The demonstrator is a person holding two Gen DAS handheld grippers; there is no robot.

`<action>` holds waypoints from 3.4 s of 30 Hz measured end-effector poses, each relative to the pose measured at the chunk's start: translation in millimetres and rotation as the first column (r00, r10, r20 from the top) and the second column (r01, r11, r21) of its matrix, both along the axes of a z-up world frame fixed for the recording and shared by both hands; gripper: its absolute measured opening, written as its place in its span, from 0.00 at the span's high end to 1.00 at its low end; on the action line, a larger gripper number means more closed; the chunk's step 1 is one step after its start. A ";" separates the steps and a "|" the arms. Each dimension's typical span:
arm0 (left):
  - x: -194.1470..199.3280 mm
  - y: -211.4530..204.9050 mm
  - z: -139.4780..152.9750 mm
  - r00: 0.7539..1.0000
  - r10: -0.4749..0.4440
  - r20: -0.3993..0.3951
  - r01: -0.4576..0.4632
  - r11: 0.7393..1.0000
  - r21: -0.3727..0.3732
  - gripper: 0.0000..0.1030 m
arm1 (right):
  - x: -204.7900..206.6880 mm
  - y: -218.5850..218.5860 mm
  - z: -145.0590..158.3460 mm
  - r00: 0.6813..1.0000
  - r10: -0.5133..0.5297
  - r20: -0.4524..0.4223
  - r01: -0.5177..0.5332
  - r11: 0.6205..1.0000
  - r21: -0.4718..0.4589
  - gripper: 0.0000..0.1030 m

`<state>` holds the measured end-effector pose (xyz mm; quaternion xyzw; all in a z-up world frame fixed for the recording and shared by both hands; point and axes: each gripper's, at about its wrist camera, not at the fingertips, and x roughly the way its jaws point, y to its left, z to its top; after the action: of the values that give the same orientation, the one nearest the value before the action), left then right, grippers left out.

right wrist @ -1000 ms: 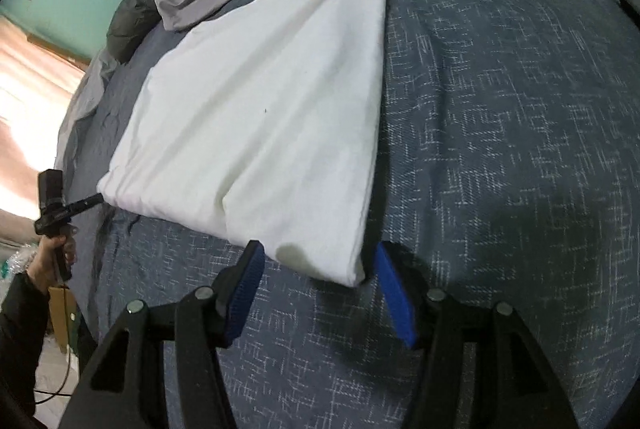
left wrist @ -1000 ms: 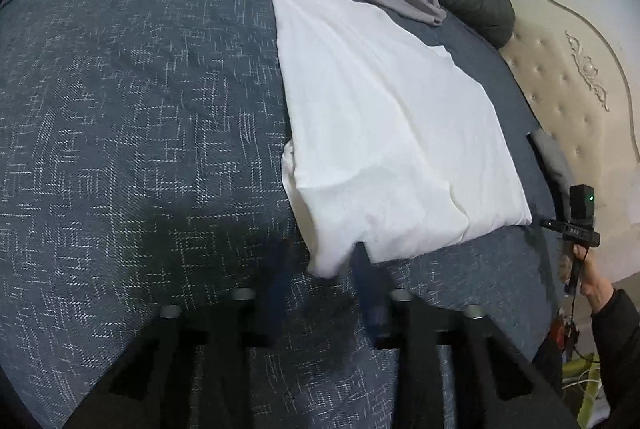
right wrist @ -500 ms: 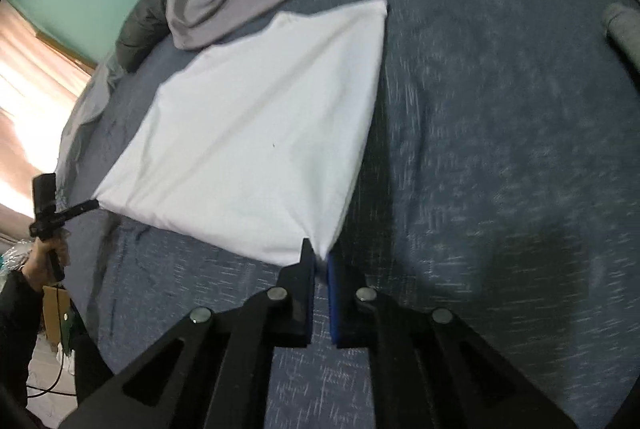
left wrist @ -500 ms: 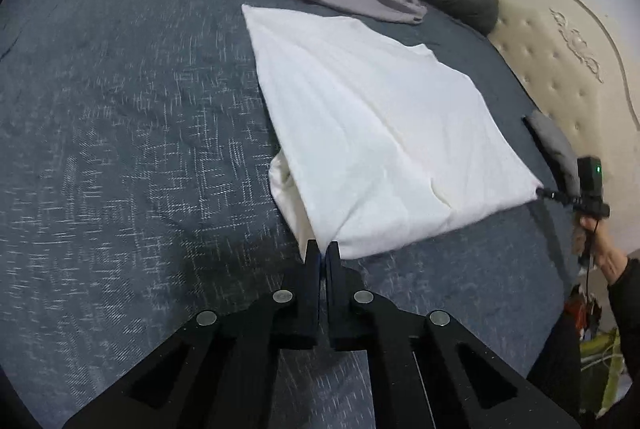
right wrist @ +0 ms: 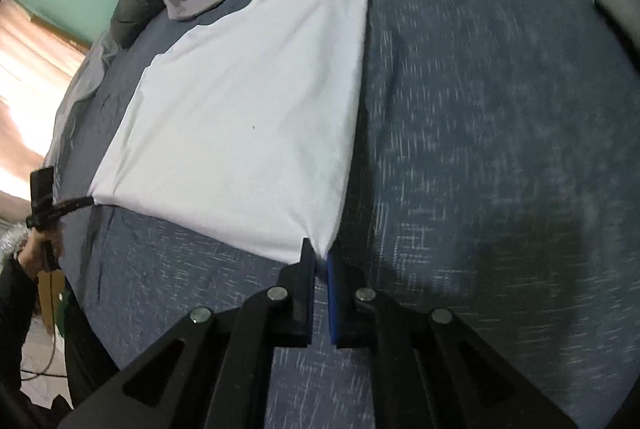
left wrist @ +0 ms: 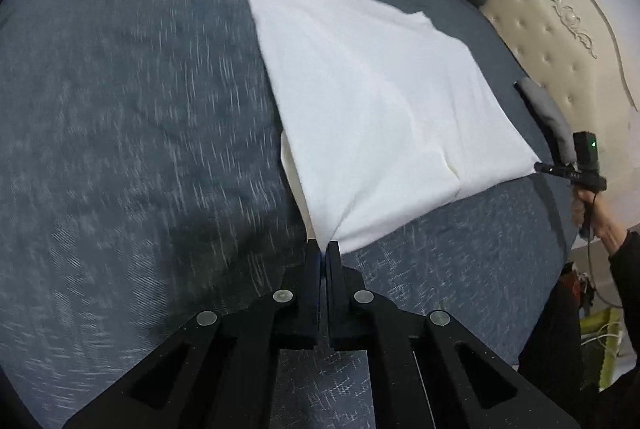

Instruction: Fold clothes

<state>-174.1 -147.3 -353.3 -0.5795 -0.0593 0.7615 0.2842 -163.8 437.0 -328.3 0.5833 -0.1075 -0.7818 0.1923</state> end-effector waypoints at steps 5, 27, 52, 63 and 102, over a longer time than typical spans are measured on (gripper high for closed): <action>-0.3 5.5 -12.5 0.999 -0.002 0.035 0.003 0.999 -0.037 0.96 | -6.2 -6.7 -8.8 1.000 0.000 0.016 -0.001 1.000 0.022 0.92; 3.8 66.7 -10.0 0.995 -0.091 -0.047 0.079 0.975 -0.209 0.59 | -24.7 -52.1 -15.0 0.992 0.126 0.007 -0.124 0.959 0.255 0.92; 12.6 51.8 -34.9 0.995 -0.090 -0.035 0.079 0.970 -0.231 0.73 | -37.2 37.0 -13.6 0.996 -0.029 -0.090 0.056 0.949 0.311 1.00; 21.9 39.3 -2.3 0.995 -0.080 -0.056 0.068 0.979 -0.193 0.58 | -23.9 -62.4 19.4 0.959 0.243 -0.147 -0.205 0.950 0.234 0.67; 34.3 -4.8 -11.6 0.989 -0.086 -0.117 0.061 0.977 -0.205 0.94 | -24.7 -181.3 -32.1 0.926 0.374 -0.044 -0.345 0.890 0.298 0.72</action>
<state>-139.8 -152.2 -364.9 -0.5583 0.0573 0.7873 0.2554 -188.5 255.7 -360.4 0.5747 0.1258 -0.7681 0.2527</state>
